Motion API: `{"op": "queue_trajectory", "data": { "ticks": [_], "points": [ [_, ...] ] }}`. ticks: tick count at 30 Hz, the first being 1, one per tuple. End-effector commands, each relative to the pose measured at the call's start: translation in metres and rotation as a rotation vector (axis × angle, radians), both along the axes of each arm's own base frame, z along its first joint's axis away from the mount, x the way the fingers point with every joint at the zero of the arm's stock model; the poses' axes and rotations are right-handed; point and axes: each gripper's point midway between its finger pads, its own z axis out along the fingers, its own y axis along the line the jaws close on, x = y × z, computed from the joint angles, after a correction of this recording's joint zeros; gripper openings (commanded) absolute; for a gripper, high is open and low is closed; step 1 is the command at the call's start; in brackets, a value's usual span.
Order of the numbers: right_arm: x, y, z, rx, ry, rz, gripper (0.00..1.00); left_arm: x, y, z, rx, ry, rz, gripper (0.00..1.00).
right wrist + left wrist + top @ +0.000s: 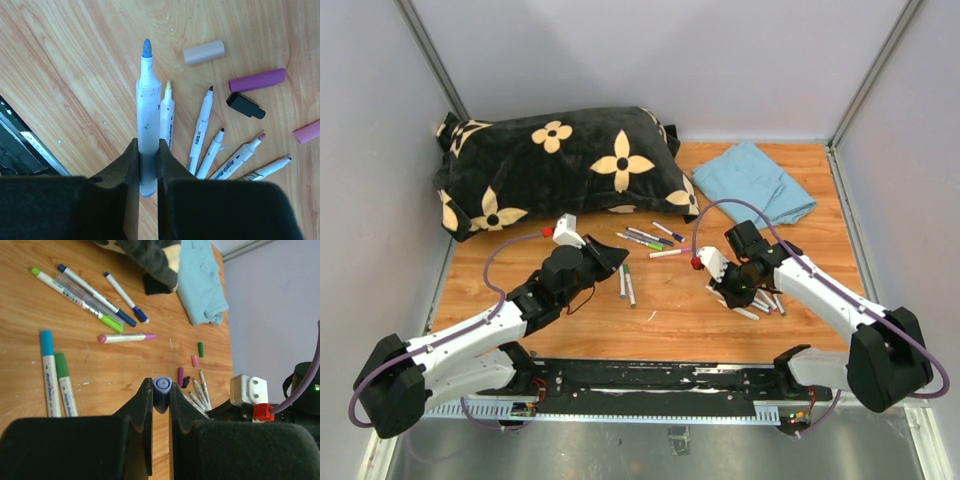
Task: Open the pen caps
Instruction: Place the pen at the center of the board.
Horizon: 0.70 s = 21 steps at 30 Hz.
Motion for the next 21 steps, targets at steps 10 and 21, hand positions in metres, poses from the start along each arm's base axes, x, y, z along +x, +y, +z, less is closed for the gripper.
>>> {"op": "queue_trajectory", "data": {
  "ticks": [10,21],
  "points": [
    [-0.010,-0.005,-0.021,-0.118,0.054,0.037,0.07,-0.010,0.001,-0.026,-0.005,0.080,-0.009,0.00],
    [-0.028,0.005,-0.032,-0.162,0.110,0.148,0.08,-0.016,-0.012,-0.050,0.017,0.164,-0.066,0.00]
  ]
}}
